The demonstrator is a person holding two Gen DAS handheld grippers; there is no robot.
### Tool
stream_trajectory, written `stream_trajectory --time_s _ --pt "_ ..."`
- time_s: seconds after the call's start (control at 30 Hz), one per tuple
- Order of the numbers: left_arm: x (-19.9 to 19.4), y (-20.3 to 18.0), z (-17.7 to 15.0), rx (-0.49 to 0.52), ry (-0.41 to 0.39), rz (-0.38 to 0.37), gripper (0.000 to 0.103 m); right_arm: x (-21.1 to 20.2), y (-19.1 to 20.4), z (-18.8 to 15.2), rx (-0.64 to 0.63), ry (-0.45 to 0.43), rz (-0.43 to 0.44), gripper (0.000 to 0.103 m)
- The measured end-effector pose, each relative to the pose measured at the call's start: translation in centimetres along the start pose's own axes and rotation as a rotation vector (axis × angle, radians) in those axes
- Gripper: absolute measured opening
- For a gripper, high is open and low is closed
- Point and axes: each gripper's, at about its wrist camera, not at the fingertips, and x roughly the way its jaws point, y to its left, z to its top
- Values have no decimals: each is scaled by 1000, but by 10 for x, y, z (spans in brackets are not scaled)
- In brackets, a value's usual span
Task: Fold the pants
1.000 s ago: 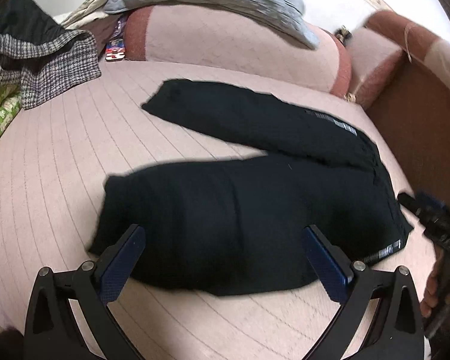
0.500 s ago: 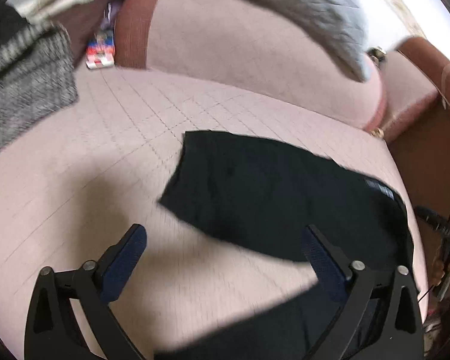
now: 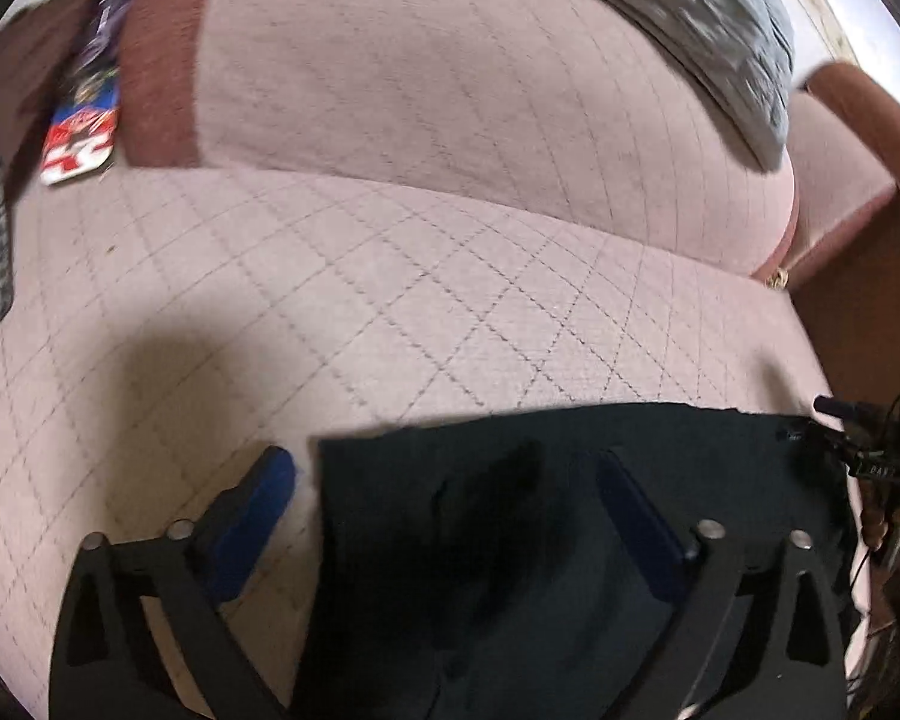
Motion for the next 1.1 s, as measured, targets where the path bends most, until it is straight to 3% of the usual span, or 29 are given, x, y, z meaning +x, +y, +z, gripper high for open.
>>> stream_trajectory --time_s 0.07,0.1,0.13,0.17,0.2,0.23,0.27,0.37,0.57,0.77,0.97,1.1 --pt "4 -9 -1 52 -2 22 101 7 6 -2 -25 17 -4 84" --pt "5 -15 -2 91 -3 38 96 7 10 -5 -39 -6 -12 81" --pt "4 -17 -5 118 -8 68 71 6 11 -6 -40 -17 -2 74" --pt "2 -19 -7 143 -16 100 35 5 13 -7 -34 -20 24 49" --pt "0 -20 -7 156 -19 104 21 2 19 -8 -28 -26 48 32" --pt "-3 -15 -4 122 0 26 11 0 23 -9 -35 -25 45 27" --pt "-4 -11 -2 91 14 -13 11 -1 27 -10 -45 -21 49 17" --pt "-14 -15 0 101 -6 1 11 -10 36 -13 -56 -21 30 10" --pt "-52 -33 -5 120 -85 20 11 -43 36 -20 -30 -84 7 9" --pt "-123 -50 -25 151 -200 14 11 -98 48 -56 -19 -138 -2 9" --pt "-194 -78 -96 242 -304 34 12 -143 62 -122 -8 -147 28 8" --pt "-224 -87 -173 270 -314 31 14 -154 73 -187 12 -88 61 8"
